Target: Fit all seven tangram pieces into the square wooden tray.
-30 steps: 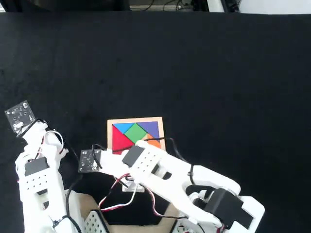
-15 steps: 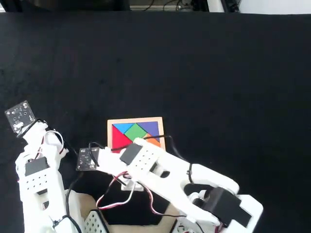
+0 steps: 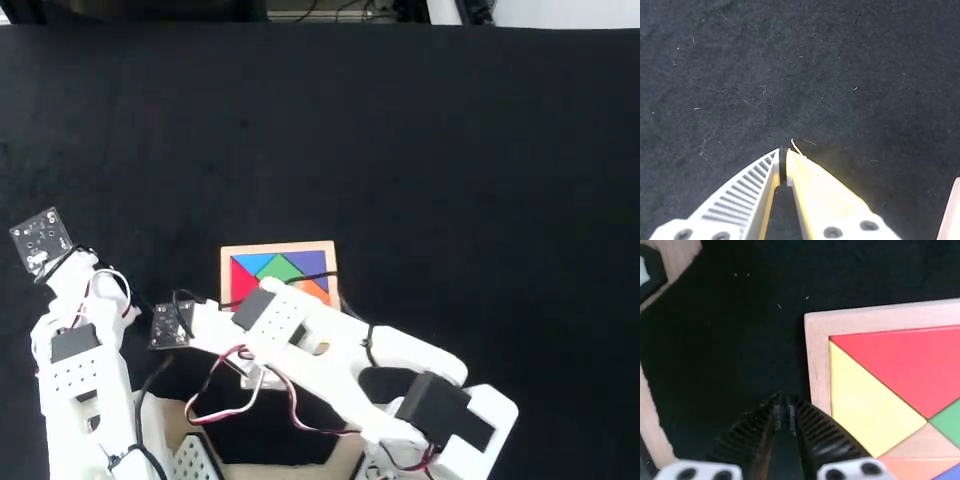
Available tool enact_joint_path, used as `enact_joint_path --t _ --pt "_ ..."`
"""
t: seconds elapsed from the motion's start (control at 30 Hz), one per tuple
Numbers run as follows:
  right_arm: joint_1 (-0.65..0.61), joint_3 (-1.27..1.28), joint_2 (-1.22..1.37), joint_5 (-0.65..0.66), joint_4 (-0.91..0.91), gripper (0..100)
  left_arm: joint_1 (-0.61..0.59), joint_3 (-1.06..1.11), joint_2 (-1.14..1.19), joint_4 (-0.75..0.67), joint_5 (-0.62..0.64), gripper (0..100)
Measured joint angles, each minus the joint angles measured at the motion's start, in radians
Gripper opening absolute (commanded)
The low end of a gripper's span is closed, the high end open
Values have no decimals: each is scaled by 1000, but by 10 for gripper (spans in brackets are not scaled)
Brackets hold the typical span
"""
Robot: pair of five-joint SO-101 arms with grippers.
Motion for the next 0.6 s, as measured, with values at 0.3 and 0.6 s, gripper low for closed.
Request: enact_joint_path --t 0.3,0.6 --pt "3 -49 0 40 81 11 0 0 0 0 0 30" --pt "23 -51 6 48 83 11 0 0 0 0 0 30"
